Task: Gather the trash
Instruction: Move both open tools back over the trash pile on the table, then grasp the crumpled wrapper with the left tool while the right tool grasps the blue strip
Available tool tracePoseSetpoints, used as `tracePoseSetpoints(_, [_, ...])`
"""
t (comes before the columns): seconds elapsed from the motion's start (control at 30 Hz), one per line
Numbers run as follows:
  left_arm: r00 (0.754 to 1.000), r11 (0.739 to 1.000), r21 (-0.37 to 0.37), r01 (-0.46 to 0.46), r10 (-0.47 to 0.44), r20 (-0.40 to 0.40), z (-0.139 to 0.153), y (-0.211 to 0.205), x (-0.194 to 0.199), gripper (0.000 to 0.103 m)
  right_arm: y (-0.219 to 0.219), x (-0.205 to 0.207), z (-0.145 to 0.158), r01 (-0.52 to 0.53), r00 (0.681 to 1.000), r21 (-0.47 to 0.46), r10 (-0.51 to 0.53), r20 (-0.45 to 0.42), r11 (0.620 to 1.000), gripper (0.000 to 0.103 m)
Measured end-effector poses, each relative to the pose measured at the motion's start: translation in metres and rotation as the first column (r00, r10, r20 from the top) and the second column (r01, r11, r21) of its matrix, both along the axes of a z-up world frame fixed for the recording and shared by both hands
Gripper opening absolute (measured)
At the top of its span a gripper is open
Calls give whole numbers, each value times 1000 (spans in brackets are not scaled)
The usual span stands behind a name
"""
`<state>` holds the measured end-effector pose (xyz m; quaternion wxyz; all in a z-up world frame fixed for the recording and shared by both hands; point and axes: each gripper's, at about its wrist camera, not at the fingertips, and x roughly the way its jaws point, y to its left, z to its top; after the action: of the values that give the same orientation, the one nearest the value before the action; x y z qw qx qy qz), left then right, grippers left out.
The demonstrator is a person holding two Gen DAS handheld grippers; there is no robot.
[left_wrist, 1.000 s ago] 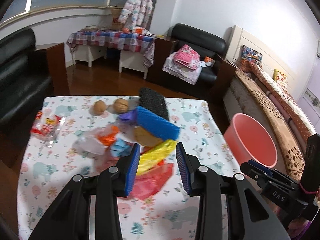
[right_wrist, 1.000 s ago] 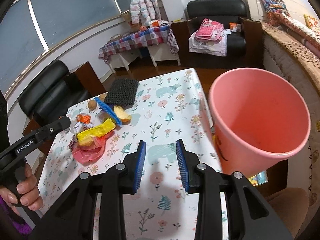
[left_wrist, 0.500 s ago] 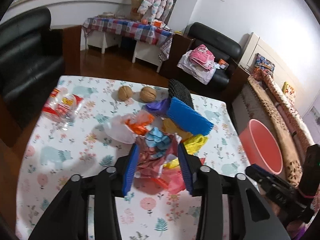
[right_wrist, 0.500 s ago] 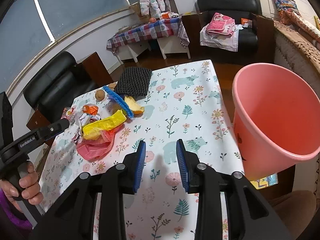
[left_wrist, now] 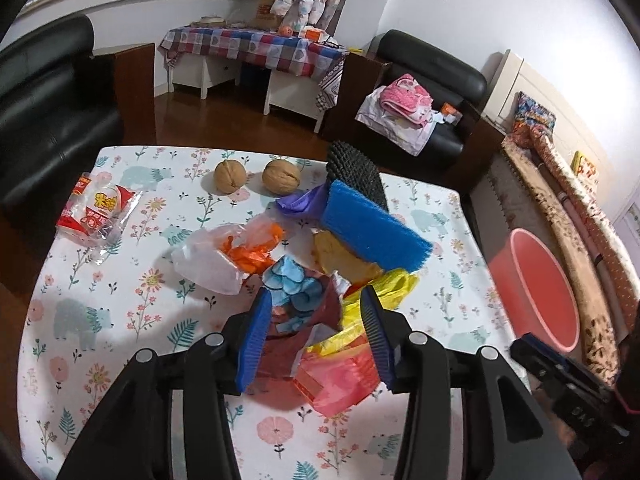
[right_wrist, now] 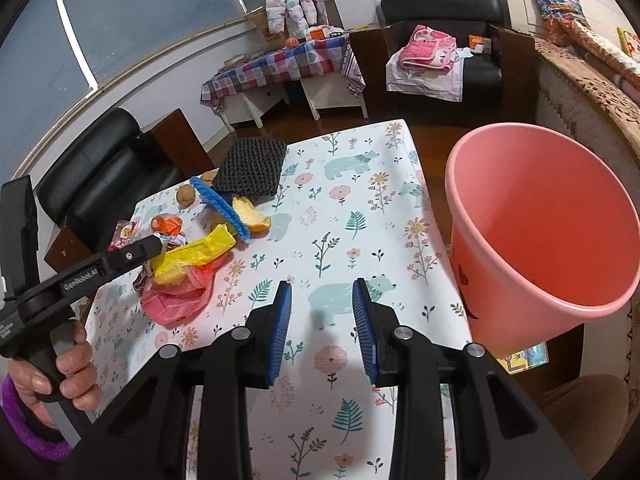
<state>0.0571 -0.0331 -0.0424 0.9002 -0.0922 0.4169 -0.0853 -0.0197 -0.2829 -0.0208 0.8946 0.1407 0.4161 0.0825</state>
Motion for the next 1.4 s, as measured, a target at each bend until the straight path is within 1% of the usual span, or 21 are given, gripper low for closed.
tracePoseSetpoints(0.13, [1000,999,35,-6,6,0,-4,1,1,45,-1,-1,1,2,1000,-2,-2,1,1000,32])
tracePoseSetpoints(0.37, [999,997,57,-44,44,-13,-8,11,4,45,-3,-2,3,4,1000,-6,-4,8,1000,32])
tracePoseSetpoints(0.5, [998,997,57,-54,55,-22,-11,16,4,45,-3,-3,4,4,1000,-7,-4,10,1000,32])
tracePoseSetpoints(0.93, [999,997,56,-45,46,-26,-13,17,2,45,-2,-3,5,3,1000,-8,-3,8,1000,32])
tracePoseSetpoints(1.03, [999,998,50,-39,41,-30,-15,18,2,40,-1,-4,6,1,1000,-7,-1,7,1000,32])
tracePoseSetpoints(1.3, [999,998,44,-40,41,-28,-16,21,0,34,5,1,0,-22,1000,0,22,-2,1000,32])
tracePoseSetpoints(1.4, [999,998,37,-42,43,-28,-17,26,-1,26,9,2,0,-36,999,-1,36,-5,999,32])
